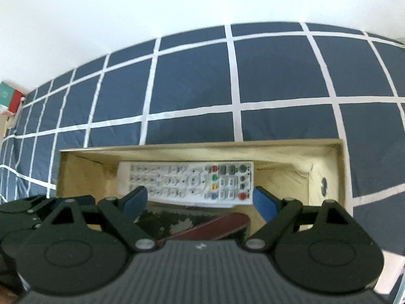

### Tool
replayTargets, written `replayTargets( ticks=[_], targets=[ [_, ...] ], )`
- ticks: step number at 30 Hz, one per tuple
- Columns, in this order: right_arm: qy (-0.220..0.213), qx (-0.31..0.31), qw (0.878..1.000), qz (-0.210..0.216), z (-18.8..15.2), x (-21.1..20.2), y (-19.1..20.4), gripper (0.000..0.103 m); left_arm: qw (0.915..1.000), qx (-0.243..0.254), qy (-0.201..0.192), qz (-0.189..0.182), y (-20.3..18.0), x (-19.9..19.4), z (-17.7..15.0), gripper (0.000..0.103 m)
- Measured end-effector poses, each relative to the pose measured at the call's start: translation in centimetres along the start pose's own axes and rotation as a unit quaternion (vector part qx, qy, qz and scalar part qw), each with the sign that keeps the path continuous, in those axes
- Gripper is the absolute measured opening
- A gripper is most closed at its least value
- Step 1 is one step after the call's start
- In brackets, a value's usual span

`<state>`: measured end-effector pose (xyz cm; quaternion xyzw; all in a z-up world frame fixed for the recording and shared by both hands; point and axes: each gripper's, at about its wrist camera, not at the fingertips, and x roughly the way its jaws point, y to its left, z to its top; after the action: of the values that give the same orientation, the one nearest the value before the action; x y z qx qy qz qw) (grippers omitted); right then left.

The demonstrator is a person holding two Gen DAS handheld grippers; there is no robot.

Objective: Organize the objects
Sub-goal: 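Lower the TV remote into the box and open the right gripper, then move the right gripper toward the flat white box on the bedspread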

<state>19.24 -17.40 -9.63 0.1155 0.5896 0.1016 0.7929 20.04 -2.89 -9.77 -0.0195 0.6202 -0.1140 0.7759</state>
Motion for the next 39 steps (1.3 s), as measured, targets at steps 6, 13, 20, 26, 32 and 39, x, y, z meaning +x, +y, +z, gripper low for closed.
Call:
replayTargets(
  ticks=[6,13,20,26,32,39],
  targets=[
    [-0.019,0.002,1.0,0.0,-2.0,-3.0,-0.6,0.09,0.9998,0.006,-0.021,0.002,-1.3,-2.7,-2.0,0.103],
    [-0.052,0.014,0.999,-0.003,-4.9,-7.3,-1.4,0.097,0.9989,0.02,-0.041,0.001,-3.4,-5.6,-5.0,0.103],
    [-0.08,0.028,0.996,-0.005,-7.9,-10.9,-2.5,0.103,0.9981,0.033,-0.051,-0.005,-5.5,-7.6,-7.8,0.103],
    [-0.089,0.039,0.995,-0.01,-10.1,-13.0,-3.8,0.103,0.9973,0.053,-0.052,-0.005,-7.6,-8.3,-9.8,0.103],
    [-0.093,0.058,0.994,-0.02,-11.8,-14.6,-6.0,0.103,0.9962,0.072,-0.049,-0.013,-10.1,-8.4,-11.2,0.103],
    [-0.096,0.082,0.992,-0.03,-13.0,-16.1,-9.6,0.103,0.9937,0.1,-0.046,-0.022,-14.2,-8.0,-11.9,0.103]
  ],
)
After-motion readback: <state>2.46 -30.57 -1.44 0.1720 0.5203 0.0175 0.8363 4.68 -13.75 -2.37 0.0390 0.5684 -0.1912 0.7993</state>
